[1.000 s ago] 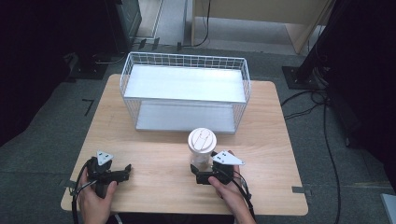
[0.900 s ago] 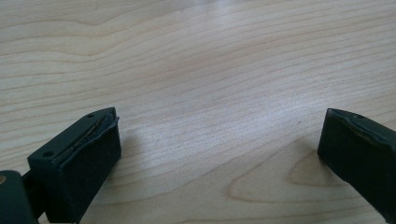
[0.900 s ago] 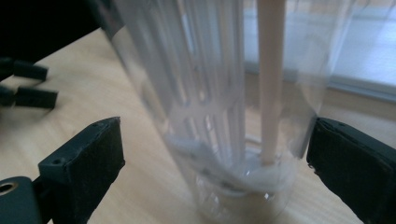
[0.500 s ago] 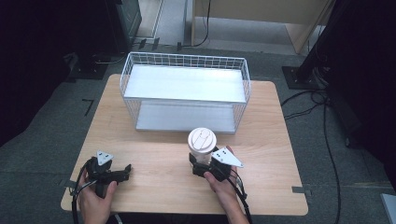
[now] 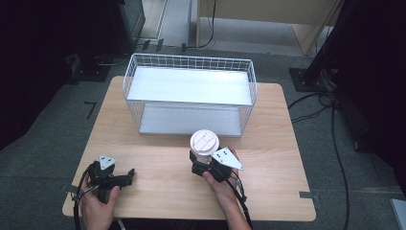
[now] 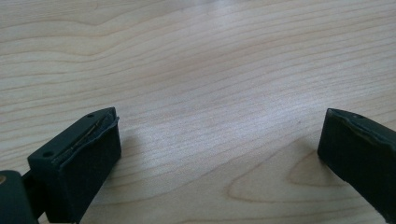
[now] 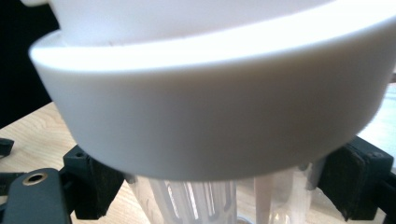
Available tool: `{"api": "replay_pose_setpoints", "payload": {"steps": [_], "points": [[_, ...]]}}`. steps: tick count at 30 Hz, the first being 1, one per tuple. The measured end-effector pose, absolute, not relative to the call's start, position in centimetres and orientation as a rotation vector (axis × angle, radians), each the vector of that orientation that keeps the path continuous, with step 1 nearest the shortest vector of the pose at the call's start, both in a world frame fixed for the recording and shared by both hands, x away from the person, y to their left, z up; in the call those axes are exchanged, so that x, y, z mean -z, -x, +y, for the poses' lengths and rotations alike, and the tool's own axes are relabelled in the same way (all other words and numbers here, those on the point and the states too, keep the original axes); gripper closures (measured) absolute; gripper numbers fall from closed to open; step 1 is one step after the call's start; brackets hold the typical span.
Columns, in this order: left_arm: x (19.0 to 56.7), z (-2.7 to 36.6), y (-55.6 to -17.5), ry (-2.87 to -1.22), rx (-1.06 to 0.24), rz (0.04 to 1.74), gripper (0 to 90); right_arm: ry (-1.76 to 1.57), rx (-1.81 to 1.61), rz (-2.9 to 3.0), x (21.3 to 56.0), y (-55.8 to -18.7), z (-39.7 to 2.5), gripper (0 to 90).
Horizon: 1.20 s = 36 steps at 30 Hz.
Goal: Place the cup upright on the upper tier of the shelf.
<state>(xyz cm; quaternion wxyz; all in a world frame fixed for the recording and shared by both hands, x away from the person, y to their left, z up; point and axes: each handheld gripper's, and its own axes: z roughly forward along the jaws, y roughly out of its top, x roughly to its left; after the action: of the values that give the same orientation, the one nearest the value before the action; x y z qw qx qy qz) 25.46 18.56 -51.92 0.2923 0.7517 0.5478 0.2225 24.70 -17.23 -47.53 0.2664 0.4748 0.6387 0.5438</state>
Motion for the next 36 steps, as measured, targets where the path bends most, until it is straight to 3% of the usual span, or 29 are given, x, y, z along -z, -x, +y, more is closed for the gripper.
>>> {"api": "replay_pose_setpoints", "payload": {"steps": [22, 36], "points": [[51.9, 18.6, -25.5, -2.002, -0.593, 1.46, 0.0, -1.233, -1.499, 1.649, 44.4, -24.6, -17.7, 14.8], [51.9, 18.6, -25.5, -2.003, -0.593, 1.46, 0.0, -1.157, -1.555, 1.512, 39.1, -25.3, -17.5, 14.9]]}}
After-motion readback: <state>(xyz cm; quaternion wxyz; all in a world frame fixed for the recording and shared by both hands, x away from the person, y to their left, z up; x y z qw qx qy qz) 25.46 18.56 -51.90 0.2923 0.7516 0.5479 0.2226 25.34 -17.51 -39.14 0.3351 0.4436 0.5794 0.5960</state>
